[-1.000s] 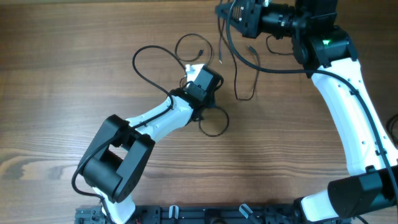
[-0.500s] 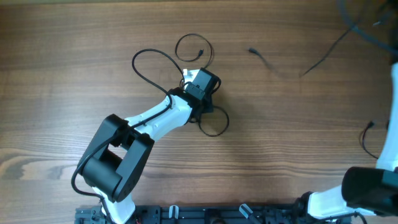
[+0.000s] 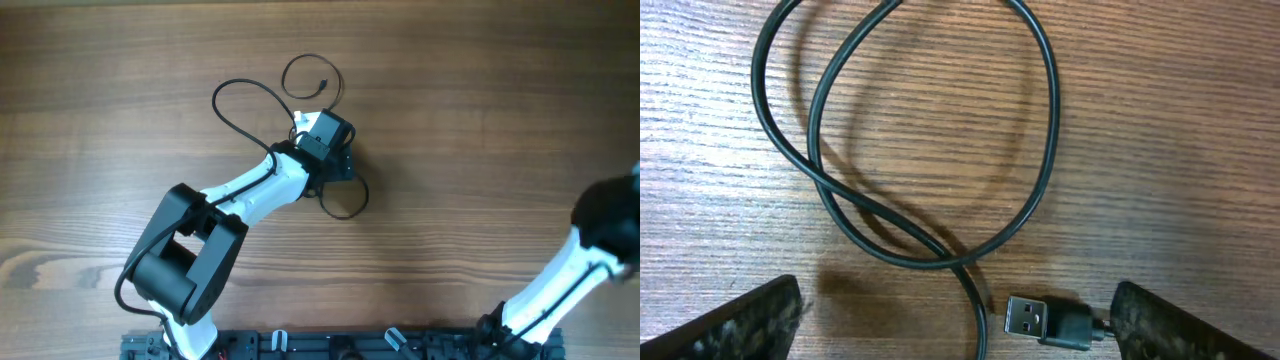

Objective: Untangle cables

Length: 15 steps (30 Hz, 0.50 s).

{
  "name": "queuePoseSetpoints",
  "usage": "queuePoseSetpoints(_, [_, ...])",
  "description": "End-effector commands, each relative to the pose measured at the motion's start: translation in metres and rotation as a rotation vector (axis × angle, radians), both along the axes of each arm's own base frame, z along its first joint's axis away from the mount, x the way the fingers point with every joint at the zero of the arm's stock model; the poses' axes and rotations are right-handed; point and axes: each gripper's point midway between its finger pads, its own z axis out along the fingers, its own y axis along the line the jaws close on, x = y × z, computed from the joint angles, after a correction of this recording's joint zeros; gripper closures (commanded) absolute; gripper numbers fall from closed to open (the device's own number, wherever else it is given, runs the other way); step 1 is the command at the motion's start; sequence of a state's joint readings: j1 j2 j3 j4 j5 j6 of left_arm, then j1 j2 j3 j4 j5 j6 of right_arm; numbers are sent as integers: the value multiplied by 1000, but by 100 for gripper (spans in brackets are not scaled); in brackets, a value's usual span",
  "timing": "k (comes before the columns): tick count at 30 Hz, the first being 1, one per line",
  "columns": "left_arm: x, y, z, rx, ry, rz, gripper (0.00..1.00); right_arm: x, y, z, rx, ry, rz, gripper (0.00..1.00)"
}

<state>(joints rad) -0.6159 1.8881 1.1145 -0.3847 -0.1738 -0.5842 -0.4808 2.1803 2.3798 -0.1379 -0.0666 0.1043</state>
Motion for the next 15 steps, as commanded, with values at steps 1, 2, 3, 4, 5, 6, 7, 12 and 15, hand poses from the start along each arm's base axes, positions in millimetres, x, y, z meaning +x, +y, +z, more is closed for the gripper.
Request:
queuePoseSetpoints(1, [0, 1, -3, 2, 4, 1, 0, 47, -27, -196, 194, 335, -21, 96])
queuePoseSetpoints(2, [0, 1, -3, 2, 4, 2, 0, 50, -28, -239, 258, 404, -16, 95])
queuePoseSetpoints(3, [0, 1, -3, 2, 4, 2, 0, 53, -25, -271, 305, 450, 3, 95])
queuePoseSetpoints(4, [0, 1, -3, 1, 3, 2, 0, 54, -21, -292, 344, 479, 29, 95])
queuePoseSetpoints(5, [1, 1, -3, 1, 2, 2, 0, 56, -13, -317, 396, 509, 69, 95])
queuePoseSetpoints(6, [1, 0, -3, -1, 1, 2, 0, 57, -10, -331, 433, 521, 83, 91])
queuePoseSetpoints(7, [1, 0, -3, -1, 0, 2, 0, 56, -10, -338, 466, 524, 71, 87])
queuePoseSetpoints(12, [2, 0, -3, -3, -3, 2, 0, 49, -21, -336, 505, 511, 37, 18])
queuePoseSetpoints(15, [2, 0, -3, -2, -2, 1, 0, 29, -38, -344, 670, 496, -47, 1])
